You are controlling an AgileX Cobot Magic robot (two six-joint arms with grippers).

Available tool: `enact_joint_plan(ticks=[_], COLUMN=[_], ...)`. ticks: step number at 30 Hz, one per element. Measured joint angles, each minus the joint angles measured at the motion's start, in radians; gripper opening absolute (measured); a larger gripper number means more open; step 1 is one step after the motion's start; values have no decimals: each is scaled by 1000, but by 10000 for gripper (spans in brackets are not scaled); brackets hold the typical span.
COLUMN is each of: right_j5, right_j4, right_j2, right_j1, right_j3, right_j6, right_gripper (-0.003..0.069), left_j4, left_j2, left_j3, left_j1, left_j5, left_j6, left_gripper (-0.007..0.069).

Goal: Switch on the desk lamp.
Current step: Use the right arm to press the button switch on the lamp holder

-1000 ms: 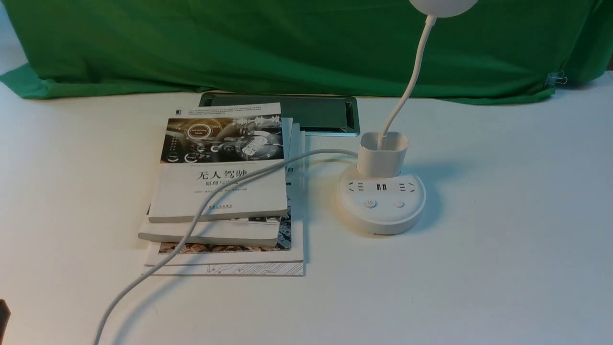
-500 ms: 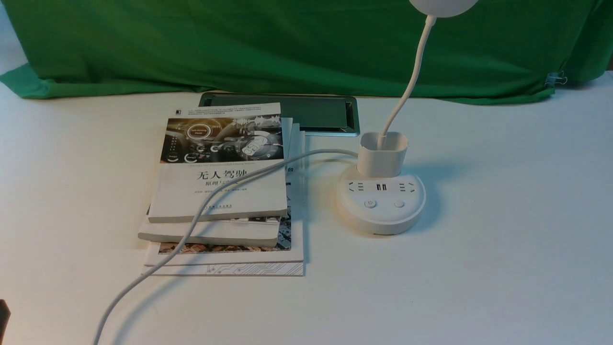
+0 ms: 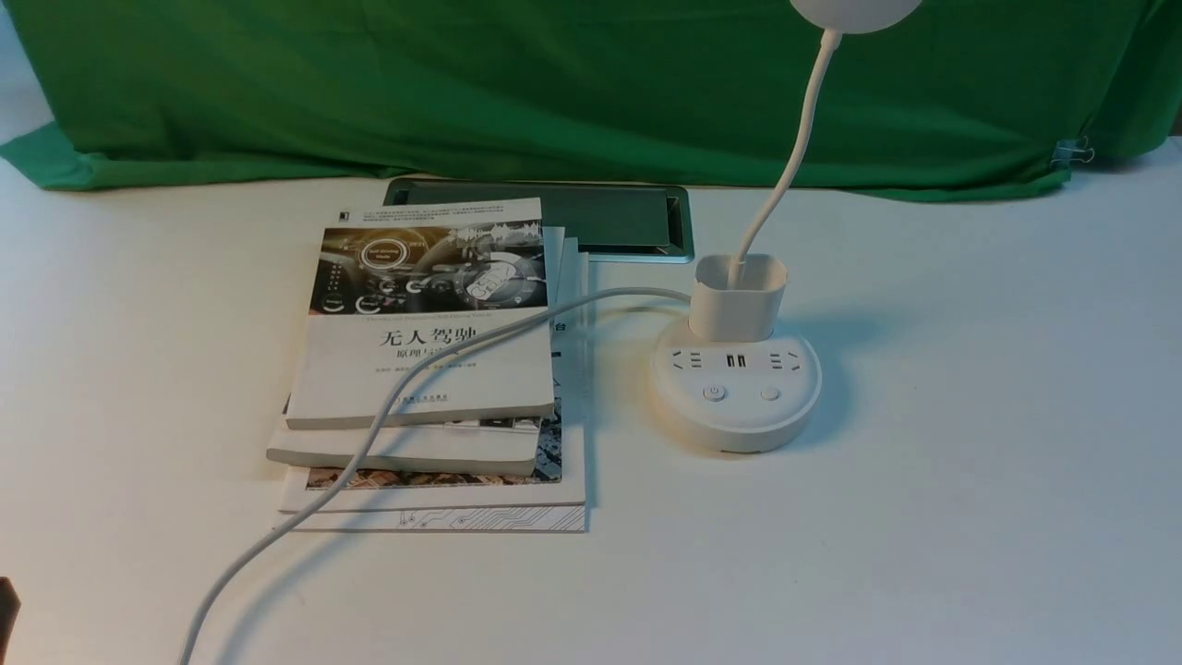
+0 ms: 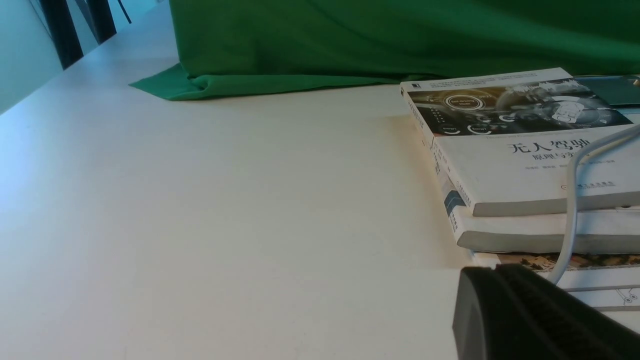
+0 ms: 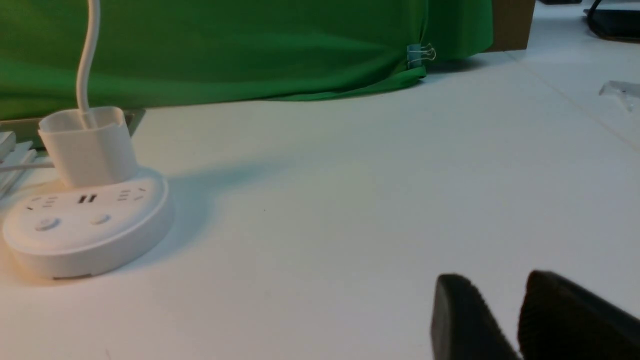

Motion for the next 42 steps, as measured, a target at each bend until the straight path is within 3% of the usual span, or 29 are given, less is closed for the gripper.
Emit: enact_joint_plan(ticks=[6,10,15,16,17,19,25,34,38,40,42], right_j5=[0,0,0,0,0,3,5,-73,-56,-31,4], right_j4=[0,18,216,219,233,241,208,252,256,259,259], right_j2=[0,0,0,0,0,0,0,-1,19,80,139], right_j1=[0,0,0,0,0,0,0,0,0,0,0], right_j3=[0,0,0,0,0,0,0,-1,-63,-182,-281], right_j6=[12,187,777,795,894,922,820,494,320,121,-5], right_gripper=[239,239,238,238,238,238,238,231,168,71,38], left_j4=[0,0,0,0,0,0,0,0,0,0,0], left_j2=[0,0,0,0,0,0,0,0,0,0,0], left_j3=[0,0,0,0,0,0,0,0,0,0,0], left_j1=[0,0,0,0,0,0,0,0,0,0,0], left_j5=[0,0,0,0,0,0,0,0,0,0,0], left_j6=[0,0,0,0,0,0,0,0,0,0,0], left_gripper=[21,21,21,21,21,21,21,21,21,21,21])
